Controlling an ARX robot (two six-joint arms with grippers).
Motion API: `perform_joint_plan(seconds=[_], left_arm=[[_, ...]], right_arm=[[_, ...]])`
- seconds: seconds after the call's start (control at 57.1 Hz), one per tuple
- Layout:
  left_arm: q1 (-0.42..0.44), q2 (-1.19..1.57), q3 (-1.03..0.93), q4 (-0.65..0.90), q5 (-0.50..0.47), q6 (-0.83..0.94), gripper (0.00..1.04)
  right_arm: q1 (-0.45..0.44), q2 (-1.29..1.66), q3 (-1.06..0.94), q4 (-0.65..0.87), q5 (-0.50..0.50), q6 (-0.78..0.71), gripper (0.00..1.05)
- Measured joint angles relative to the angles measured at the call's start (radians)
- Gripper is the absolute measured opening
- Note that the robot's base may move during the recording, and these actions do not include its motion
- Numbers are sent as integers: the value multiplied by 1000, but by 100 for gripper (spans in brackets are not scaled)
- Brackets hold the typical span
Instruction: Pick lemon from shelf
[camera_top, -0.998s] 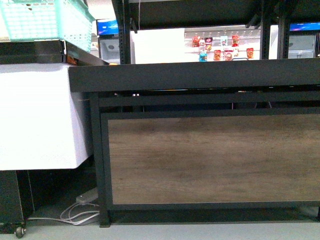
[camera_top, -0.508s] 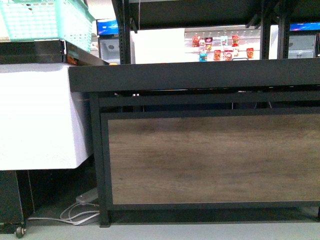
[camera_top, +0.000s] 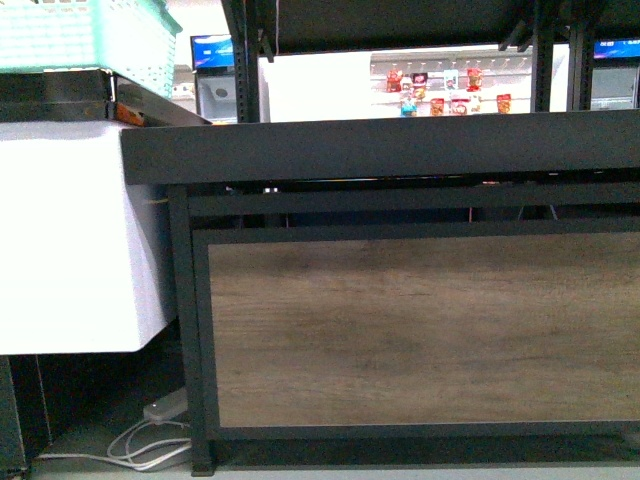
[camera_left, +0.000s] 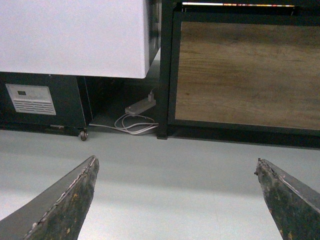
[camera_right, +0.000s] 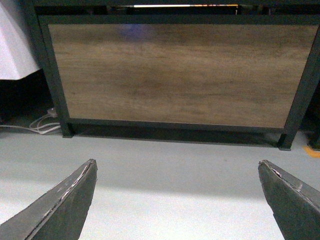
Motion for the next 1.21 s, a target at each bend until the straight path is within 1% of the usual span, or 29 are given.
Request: perform_joint_plan(seconds=[1.208], left_arm=[[1,0,0,0,0,0,97]], right_arm=[[0,0,0,0,0,0,97]])
